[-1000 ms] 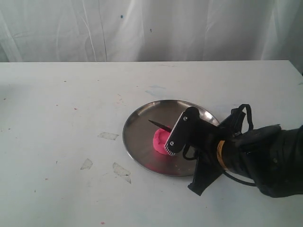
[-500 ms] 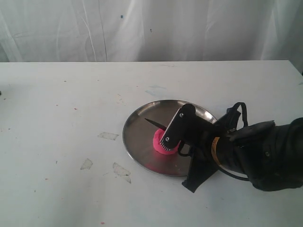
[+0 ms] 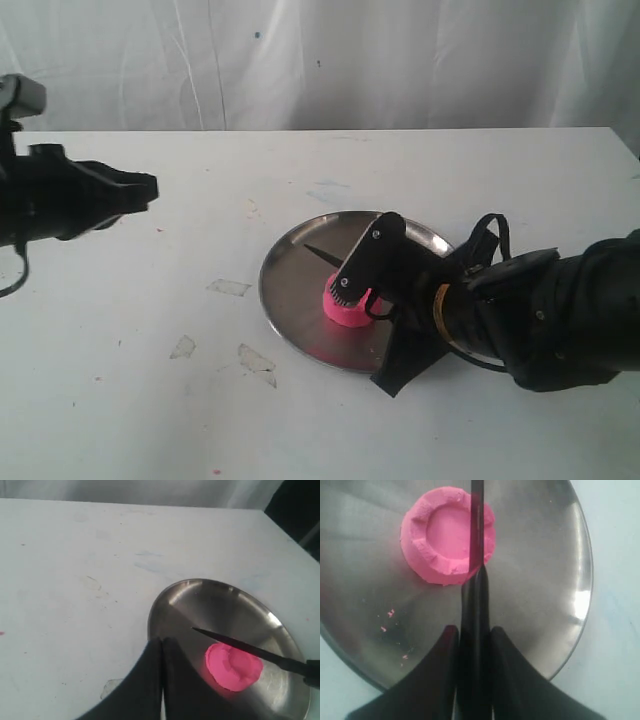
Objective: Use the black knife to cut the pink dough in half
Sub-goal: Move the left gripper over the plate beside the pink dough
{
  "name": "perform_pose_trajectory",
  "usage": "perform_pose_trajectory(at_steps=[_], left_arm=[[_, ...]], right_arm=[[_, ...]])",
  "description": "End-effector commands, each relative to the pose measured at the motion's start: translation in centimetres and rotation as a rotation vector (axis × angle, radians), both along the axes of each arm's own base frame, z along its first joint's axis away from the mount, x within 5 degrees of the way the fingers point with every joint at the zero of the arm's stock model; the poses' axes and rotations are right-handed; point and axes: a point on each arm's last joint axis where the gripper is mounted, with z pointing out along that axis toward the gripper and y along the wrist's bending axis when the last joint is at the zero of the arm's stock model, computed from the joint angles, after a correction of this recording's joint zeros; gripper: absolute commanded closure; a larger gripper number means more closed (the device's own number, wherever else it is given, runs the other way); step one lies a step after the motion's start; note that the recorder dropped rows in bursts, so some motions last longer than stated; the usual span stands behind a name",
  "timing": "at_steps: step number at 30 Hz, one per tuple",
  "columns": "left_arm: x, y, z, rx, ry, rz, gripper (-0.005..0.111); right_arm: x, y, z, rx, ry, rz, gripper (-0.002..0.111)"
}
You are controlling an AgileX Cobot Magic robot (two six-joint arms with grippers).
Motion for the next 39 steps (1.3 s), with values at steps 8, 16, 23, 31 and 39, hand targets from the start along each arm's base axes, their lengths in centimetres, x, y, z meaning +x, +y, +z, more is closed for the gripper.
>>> perform_pose_trajectory(at_steps=[8, 16, 23, 31, 39], left_arm=[[7.3, -5.3, -4.0, 0.157, 0.022, -0.120, 0.107], [9.4, -6.9, -7.4, 0.027, 0.063, -0.161, 0.107], [9.8, -7.1, -7.3, -0.141, 0.091, -0.104, 0.107], [11.7, -8.9, -10.0, -0.443, 0.202, -0.139, 0.107], [12.6, -9.2, -10.5, -0.472, 0.219, -0.135, 0.107]], right_arm=[[0.2, 0.0, 0.2, 0.023, -0.006, -0.044, 0.108], [0.2, 0.0, 0.2, 0.026, -0.003, -0.049, 0.108], [0.1, 0.0, 0.1, 0.050, 0.016, -0.062, 0.108], [0.0, 0.2, 0.1, 0.060, 0.023, -0.051, 0.108], [0.1, 0.4, -1.2, 0.030, 0.059, -0.036, 0.108]])
